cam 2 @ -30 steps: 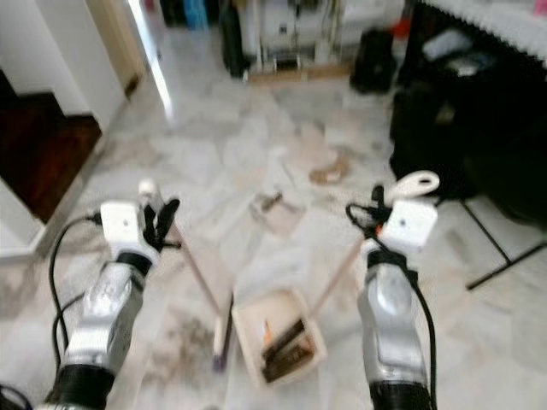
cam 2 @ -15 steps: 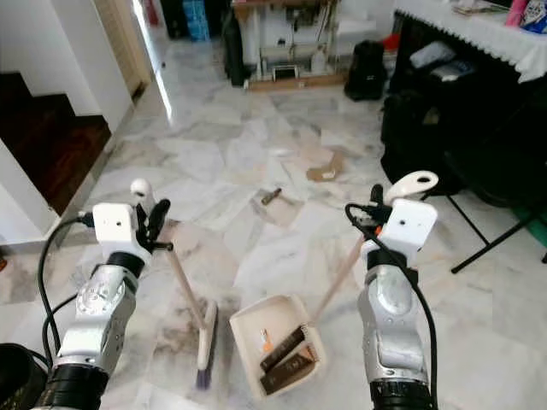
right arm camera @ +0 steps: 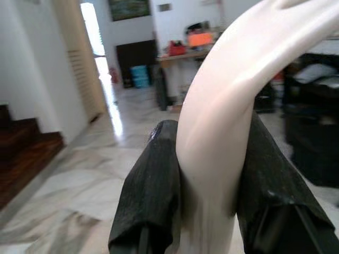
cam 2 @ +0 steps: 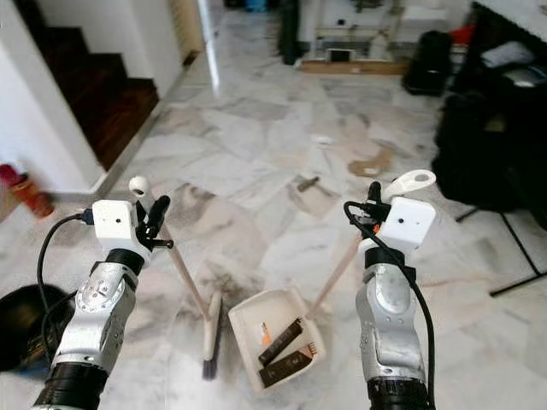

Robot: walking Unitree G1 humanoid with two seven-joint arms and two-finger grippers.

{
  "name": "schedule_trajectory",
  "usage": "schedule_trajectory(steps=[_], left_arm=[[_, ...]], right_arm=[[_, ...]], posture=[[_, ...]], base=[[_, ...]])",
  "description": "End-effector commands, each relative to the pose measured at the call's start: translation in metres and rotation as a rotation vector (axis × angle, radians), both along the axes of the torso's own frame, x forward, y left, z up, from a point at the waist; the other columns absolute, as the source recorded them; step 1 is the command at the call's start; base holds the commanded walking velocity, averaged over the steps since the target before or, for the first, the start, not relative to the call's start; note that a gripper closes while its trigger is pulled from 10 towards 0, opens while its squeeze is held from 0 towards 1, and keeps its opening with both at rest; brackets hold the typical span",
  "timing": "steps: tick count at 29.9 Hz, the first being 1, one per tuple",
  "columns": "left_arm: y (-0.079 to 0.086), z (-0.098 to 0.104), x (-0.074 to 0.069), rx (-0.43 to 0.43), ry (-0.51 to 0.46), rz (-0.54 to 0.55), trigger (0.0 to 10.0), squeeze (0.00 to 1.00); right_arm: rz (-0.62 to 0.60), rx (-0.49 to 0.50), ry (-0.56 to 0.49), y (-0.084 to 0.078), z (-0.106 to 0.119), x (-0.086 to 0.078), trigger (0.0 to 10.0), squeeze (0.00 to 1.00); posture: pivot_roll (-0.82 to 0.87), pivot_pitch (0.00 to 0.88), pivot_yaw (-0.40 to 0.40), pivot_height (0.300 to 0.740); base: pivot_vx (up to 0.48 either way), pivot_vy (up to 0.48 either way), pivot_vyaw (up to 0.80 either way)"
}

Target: Sweep floor

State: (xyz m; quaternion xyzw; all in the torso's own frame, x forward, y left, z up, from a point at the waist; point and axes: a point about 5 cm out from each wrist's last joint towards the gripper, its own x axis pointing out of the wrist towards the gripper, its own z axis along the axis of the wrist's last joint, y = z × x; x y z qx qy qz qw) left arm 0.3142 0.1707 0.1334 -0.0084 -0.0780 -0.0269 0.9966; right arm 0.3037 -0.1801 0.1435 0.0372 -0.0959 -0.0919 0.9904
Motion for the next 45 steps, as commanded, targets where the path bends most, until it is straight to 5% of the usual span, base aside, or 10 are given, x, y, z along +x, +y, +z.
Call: schedule_trajectory(steps=[1, 32, 39, 45], left_arm=[[-0.002, 0.013, 0.001, 0.015, -0.054, -0.004, 10.0, 0.0], [-0.003, 0.011, -0.002, 0.029, -0.045, 0.015, 10.0, 0.0], [-0.002, 0.009, -0.004, 0.027, -0.038, 0.02, 10.0, 0.0], [-0.001, 0.009, -0.005, 0.03, -0.04, 0.027, 10.0, 0.0]], right_arm=[[-0.003, 0.006, -0.053, -0.001, 0.013, 0.001, 10.0, 0.0], [0.027, 0.016, -0.075, 0.002, 0.022, 0.002, 10.0, 0.0], [0.032, 0.049, -0.062, 0.003, 0.024, 0.005, 10.0, 0.0], [-0.018, 0.178, -0.055, -0.001, 0.028, 0.008, 10.0, 0.0]], posture=[[-0.01, 0.0, 0.029, 0.74], [-0.01, 0.0, 0.016, 0.74], [-0.02, 0.0, 0.014, 0.74], [-0.02, 0.0, 0.017, 0.74]], base=[[0.0, 0.0, 0.64], [0.0, 0.0, 0.68], [0.0, 0.0, 0.0], [0.0, 0.0, 0.0]])
